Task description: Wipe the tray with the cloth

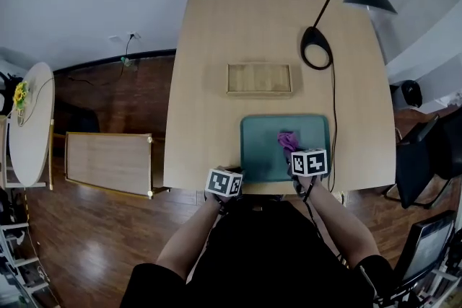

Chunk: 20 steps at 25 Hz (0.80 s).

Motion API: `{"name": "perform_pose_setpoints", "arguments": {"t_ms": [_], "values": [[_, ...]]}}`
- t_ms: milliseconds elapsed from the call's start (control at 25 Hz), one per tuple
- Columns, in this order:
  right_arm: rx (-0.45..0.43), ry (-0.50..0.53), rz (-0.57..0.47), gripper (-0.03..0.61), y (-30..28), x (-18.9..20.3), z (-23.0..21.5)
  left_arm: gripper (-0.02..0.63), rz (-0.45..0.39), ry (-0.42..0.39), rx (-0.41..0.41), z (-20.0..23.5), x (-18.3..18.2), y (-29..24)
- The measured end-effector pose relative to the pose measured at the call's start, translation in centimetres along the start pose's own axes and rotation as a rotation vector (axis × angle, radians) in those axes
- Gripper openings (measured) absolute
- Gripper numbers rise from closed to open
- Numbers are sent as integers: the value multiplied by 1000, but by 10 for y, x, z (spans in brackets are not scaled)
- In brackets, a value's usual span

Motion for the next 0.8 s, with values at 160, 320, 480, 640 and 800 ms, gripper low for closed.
{"name": "perform_pose_setpoints", "arguments": {"t_ms": [160,320,480,640,800], "values": [[-114,33,64,49,-29,5,57,77,-8,-5,11,-1,0,-2],[-205,32,110,49,-51,8,94,78,-2,-16,36,-5,1,-7],[-244,6,120,49,-65,8,119,80,1,-22,51,-2,0,-4],[-265,15,101,49,-62,6,121,80,-4,-17,55,1,0,0],[-220,31,35,49,-36,2,99,80,3,-12,57,5,1,6]]}}
Point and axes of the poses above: the fingertips, and each gripper's own axes: y backward along the fingers, z to its left, x out of its underside, the point moved 9 cm from there along y, backward along the fingers, and after that the axes turned 12 degrees about -z, right-handed, at the moved point
